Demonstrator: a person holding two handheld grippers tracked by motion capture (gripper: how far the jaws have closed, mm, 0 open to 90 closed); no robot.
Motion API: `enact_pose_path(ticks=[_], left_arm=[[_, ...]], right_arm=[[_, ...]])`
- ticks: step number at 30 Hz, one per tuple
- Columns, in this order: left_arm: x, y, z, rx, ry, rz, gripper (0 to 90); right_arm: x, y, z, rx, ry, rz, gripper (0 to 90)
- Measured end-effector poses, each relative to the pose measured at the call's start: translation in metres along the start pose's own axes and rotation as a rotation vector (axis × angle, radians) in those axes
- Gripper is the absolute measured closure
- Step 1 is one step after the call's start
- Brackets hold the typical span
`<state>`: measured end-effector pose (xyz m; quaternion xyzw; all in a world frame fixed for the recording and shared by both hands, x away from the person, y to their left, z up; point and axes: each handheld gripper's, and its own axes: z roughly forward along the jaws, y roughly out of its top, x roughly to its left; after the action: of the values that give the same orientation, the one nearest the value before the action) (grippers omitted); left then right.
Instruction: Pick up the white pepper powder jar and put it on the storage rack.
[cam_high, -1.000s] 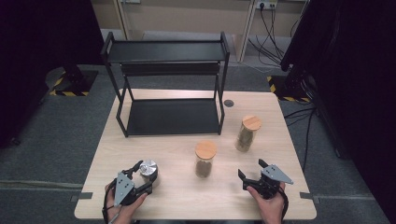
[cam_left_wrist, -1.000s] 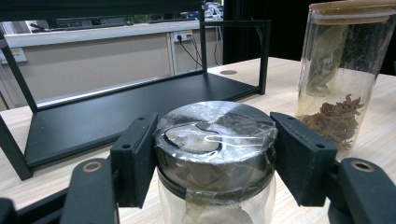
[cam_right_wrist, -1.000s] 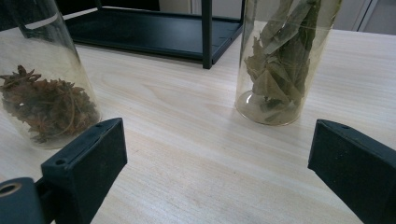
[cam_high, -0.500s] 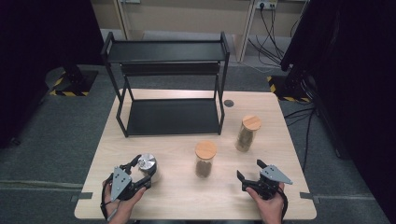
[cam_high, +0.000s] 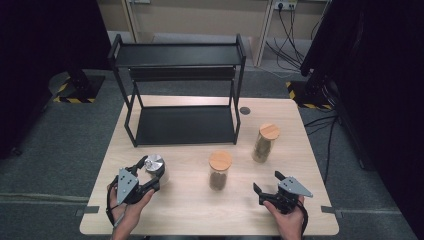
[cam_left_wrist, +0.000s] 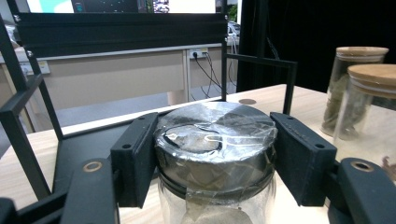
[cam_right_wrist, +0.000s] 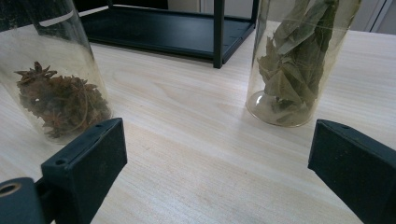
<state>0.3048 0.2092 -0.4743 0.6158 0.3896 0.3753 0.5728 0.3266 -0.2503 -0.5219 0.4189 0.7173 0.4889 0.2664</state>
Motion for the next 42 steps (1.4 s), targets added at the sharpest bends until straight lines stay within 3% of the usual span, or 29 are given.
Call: enact_pose_path(ticks=[42], left_arm=[[0.029, 0.019, 0.060, -0.011, 0.112, 0.014, 35.1]], right_arm=[[0.000, 0.000, -0.001, -0.007, 0.000, 0.006, 4.5]])
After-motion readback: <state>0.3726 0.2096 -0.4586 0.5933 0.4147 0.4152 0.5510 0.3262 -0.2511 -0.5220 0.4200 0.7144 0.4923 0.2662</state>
